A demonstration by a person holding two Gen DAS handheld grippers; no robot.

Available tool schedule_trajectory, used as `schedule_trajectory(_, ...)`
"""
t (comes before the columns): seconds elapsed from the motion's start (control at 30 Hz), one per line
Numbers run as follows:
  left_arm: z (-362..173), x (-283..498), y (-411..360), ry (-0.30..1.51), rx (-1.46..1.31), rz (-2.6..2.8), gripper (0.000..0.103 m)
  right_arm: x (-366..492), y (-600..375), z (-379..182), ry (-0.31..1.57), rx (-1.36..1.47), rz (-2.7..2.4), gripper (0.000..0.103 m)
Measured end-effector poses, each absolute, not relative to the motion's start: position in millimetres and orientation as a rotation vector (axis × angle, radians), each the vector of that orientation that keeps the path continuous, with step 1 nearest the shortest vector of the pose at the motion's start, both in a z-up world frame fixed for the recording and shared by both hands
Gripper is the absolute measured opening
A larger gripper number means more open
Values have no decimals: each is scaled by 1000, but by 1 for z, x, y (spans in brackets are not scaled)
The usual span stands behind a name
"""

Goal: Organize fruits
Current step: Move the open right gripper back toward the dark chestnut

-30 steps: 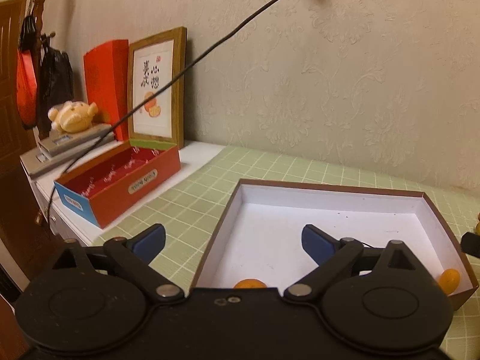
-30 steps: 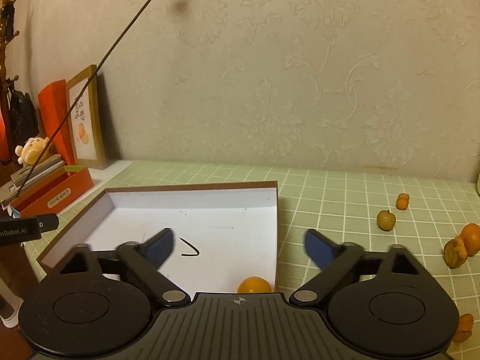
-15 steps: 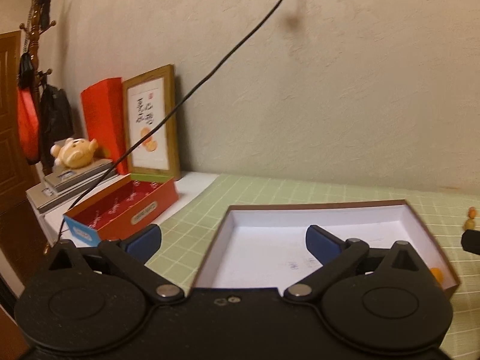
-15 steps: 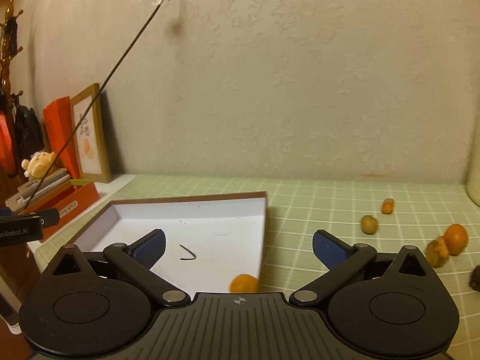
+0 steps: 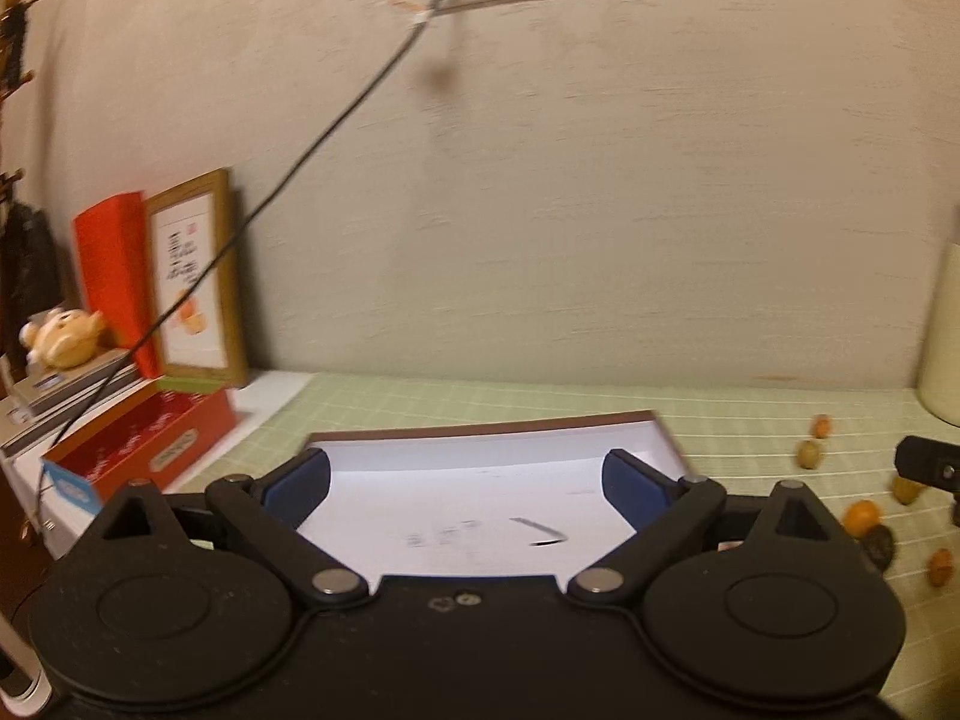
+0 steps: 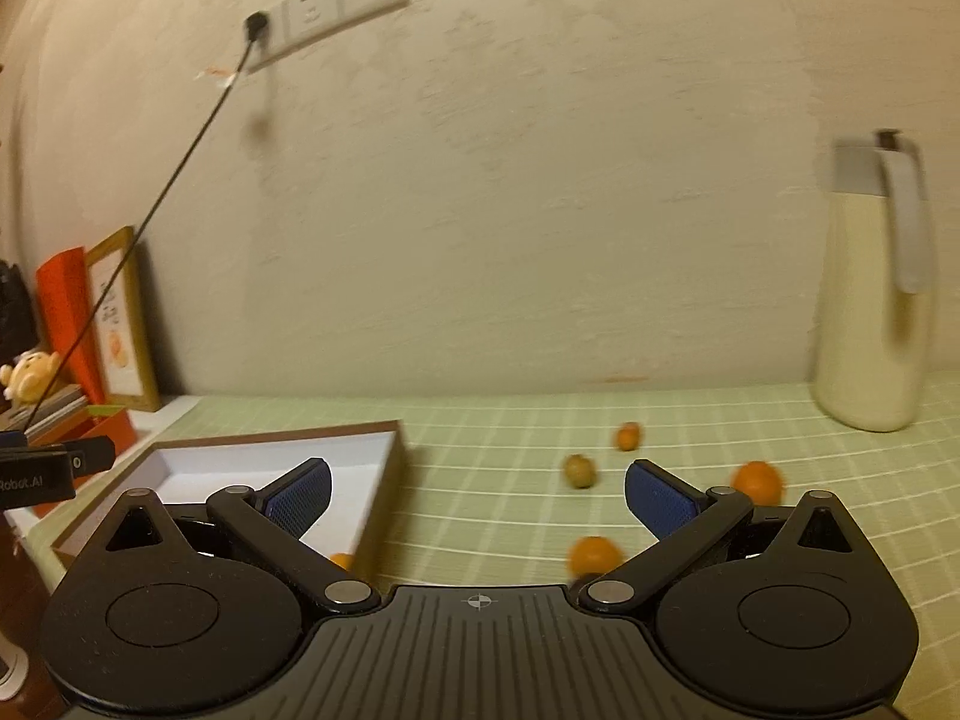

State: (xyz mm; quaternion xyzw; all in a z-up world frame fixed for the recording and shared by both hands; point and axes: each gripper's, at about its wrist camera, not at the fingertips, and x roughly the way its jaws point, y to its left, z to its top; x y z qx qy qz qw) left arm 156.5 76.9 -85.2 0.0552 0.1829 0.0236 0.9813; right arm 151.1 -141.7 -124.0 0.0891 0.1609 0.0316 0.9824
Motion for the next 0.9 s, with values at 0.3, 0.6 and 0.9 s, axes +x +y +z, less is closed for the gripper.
schedule_trajectory(0.3, -93, 148, 30, 374, 115, -61, 88, 128, -181, -121, 316, 173, 3, 103)
schedule_trajectory(0.6, -105, 142, -12, 397, 139, -159, 80, 113, -208, -120, 307, 160, -69, 103)
schedule_trajectory(0.9, -121, 152, -51, 442, 163, -252, 70, 98, -244, -128, 347, 190, -134, 103)
